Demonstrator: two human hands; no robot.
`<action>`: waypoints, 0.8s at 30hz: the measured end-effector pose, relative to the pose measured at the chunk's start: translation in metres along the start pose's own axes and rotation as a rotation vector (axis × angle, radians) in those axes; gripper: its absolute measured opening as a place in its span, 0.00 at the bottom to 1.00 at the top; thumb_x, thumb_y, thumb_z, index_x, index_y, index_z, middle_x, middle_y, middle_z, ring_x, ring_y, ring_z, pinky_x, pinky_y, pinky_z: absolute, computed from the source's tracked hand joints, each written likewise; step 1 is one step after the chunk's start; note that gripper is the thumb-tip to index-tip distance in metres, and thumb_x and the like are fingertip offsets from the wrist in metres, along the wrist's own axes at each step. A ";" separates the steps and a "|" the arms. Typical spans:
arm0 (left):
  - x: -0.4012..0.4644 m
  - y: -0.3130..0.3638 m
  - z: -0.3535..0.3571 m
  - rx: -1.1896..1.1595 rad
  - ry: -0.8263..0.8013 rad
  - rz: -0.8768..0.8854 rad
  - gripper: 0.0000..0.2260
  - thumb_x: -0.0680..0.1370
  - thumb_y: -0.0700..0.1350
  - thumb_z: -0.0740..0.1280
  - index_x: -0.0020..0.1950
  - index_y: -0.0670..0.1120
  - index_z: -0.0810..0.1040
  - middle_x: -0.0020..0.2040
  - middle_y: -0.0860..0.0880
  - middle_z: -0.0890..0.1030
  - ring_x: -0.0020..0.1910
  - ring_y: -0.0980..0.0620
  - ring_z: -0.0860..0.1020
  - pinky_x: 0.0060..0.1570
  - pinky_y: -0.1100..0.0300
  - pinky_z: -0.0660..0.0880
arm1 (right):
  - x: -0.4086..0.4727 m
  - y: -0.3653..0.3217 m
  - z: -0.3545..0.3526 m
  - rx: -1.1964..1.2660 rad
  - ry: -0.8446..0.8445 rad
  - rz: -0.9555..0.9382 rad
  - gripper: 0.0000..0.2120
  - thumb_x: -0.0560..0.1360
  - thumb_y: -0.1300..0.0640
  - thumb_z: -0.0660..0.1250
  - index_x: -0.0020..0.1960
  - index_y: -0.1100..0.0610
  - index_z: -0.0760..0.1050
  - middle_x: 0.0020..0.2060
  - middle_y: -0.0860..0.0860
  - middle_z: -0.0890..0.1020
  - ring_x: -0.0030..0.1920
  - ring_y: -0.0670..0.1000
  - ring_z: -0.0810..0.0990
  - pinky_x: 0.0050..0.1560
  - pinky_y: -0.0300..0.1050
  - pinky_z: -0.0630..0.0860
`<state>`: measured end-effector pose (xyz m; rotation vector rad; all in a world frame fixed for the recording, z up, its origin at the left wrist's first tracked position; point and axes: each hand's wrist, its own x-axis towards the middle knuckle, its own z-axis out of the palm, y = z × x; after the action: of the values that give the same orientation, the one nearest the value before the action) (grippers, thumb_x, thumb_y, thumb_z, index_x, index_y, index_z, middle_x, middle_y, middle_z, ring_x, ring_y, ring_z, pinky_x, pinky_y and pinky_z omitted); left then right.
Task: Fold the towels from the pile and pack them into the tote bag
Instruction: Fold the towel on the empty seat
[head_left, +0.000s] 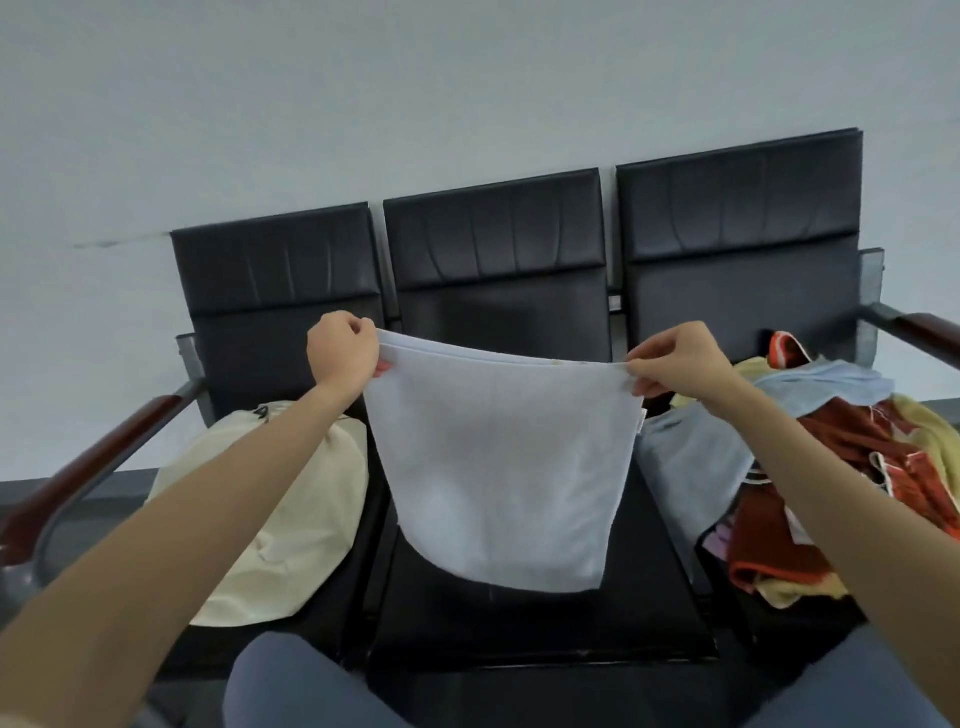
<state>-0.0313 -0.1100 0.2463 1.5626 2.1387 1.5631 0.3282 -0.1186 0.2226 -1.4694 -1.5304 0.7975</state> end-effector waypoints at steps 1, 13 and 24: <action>0.002 -0.003 0.002 0.030 -0.015 -0.008 0.14 0.81 0.41 0.59 0.36 0.44 0.74 0.37 0.42 0.81 0.29 0.46 0.82 0.28 0.57 0.79 | 0.006 0.001 0.000 -0.015 -0.019 -0.006 0.02 0.70 0.68 0.70 0.41 0.64 0.81 0.24 0.54 0.82 0.27 0.48 0.82 0.31 0.37 0.79; 0.049 0.001 0.062 -0.075 -0.131 -0.090 0.12 0.84 0.40 0.51 0.58 0.38 0.71 0.52 0.44 0.74 0.48 0.49 0.74 0.48 0.56 0.73 | 0.078 -0.003 0.011 -0.258 0.302 -0.280 0.07 0.68 0.66 0.69 0.45 0.60 0.83 0.35 0.49 0.80 0.40 0.48 0.77 0.43 0.36 0.70; -0.054 -0.148 0.095 -0.151 -0.324 -0.265 0.11 0.74 0.39 0.57 0.40 0.44 0.78 0.44 0.44 0.81 0.46 0.46 0.77 0.48 0.50 0.73 | -0.007 0.126 0.076 -0.190 0.221 -0.373 0.08 0.69 0.72 0.69 0.45 0.63 0.80 0.41 0.50 0.77 0.37 0.43 0.75 0.43 0.24 0.69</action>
<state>-0.0514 -0.0811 0.0658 1.3165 1.9100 1.2576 0.3161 -0.1038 0.0764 -1.2977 -1.6738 0.2672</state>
